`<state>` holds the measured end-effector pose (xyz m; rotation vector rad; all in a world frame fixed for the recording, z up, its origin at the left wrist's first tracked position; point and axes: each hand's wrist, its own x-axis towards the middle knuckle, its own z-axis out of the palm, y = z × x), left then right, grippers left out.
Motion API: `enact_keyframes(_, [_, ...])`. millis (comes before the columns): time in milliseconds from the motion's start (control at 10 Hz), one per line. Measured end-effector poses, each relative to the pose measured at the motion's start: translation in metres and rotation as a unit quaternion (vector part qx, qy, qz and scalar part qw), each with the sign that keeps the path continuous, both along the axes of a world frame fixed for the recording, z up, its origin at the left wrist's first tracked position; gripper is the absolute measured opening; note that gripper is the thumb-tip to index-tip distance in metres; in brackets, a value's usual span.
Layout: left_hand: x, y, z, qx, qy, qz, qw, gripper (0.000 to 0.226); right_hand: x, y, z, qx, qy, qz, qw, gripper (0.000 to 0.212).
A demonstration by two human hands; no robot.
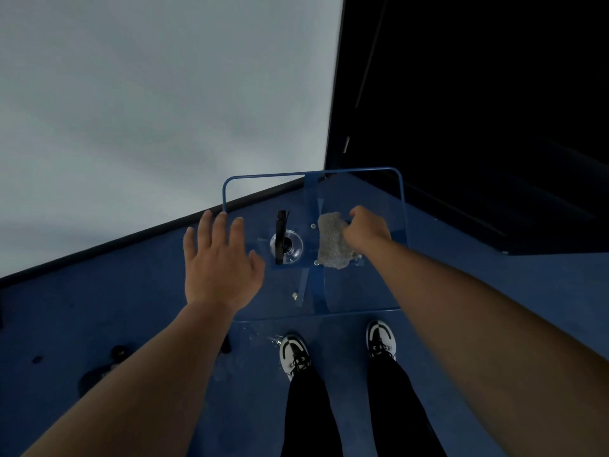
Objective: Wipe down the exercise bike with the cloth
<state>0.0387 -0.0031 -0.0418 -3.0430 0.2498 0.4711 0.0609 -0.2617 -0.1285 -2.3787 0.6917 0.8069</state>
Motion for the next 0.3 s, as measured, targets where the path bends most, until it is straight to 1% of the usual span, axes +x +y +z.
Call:
enact_keyframes(100, [-0.009, 0.012, 0.014, 0.009, 0.014, 0.03, 0.999, 0.067, -0.008, -0.002, 0.018, -0.007, 0.01, 0.014, 1.0, 0.033])
enact_keyframes(200, [-0.011, 0.022, 0.041, 0.023, 0.018, 0.047, 0.998, 0.069, -0.013, -0.003, 0.047, -0.002, 0.038, 0.049, 0.998, 0.014])
enact_keyframes(300, [-0.006, 0.023, 0.082, 0.032, 0.02, 0.072, 0.997, 0.07, -0.007, 0.001, 0.083, 0.0, 0.076, 0.098, 0.992, 0.017])
